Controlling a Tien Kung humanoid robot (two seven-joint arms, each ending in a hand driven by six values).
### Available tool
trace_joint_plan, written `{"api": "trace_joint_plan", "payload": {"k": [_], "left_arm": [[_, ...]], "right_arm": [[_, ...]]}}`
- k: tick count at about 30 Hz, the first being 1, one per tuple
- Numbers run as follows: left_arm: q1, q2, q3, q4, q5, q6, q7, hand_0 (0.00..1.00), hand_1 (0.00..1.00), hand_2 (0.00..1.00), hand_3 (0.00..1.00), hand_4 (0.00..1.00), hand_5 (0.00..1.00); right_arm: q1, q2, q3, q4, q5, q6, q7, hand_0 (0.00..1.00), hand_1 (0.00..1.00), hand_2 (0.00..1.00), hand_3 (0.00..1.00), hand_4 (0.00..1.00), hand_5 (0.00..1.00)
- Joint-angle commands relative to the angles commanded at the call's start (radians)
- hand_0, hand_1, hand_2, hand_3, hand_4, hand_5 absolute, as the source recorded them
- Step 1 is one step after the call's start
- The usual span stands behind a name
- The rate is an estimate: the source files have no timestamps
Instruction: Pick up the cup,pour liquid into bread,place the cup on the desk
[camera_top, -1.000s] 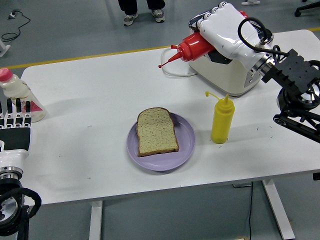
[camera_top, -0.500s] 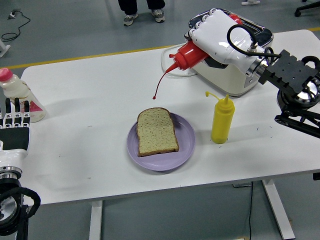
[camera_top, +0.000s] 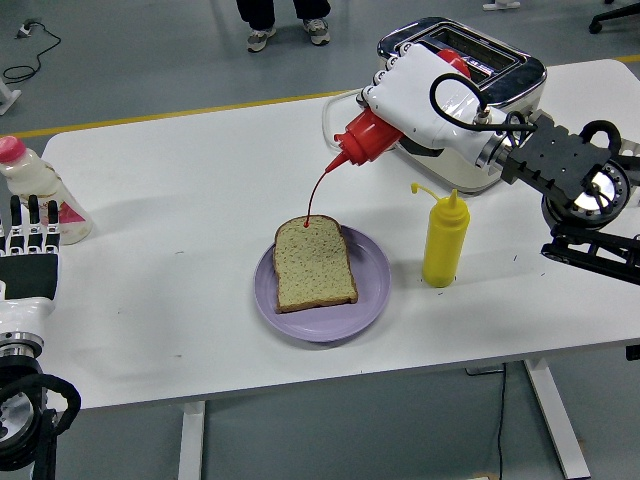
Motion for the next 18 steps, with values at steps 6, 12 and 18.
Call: {"api": "trace_joint_plan", "payload": {"k": [6, 12, 18], "left_arm": [[0.001, 0.000, -0.001, 0.000, 0.000, 0.000, 0.000, 0.858, 0.868, 0.934, 0.835, 0.672, 0.998], [0.003, 0.000, -0.001, 0.000, 0.000, 0.000, -0.001, 0.858, 0.868, 0.934, 0.835, 0.671, 0.998], [0.004, 0.000, 0.003, 0.000, 0.000, 0.000, 0.000, 0.856, 0.868, 0.933, 0.834, 0.671, 0.998]], "right_arm": [[0.003, -0.006, 0.028, -0.004, 0.000, 0.002, -0.006, 0.114, 0.038, 0.219, 0.323, 0.404, 0.120], [0.000, -0.030, 0.099, 0.015, 0.000, 0.006, -0.008, 0.114, 0.037, 0.217, 0.323, 0.401, 0.124], [0.013, -0.020, 0.064, 0.018, 0.000, 0.010, -0.011, 0.112, 0.035, 0.217, 0.322, 0.393, 0.119]]}}
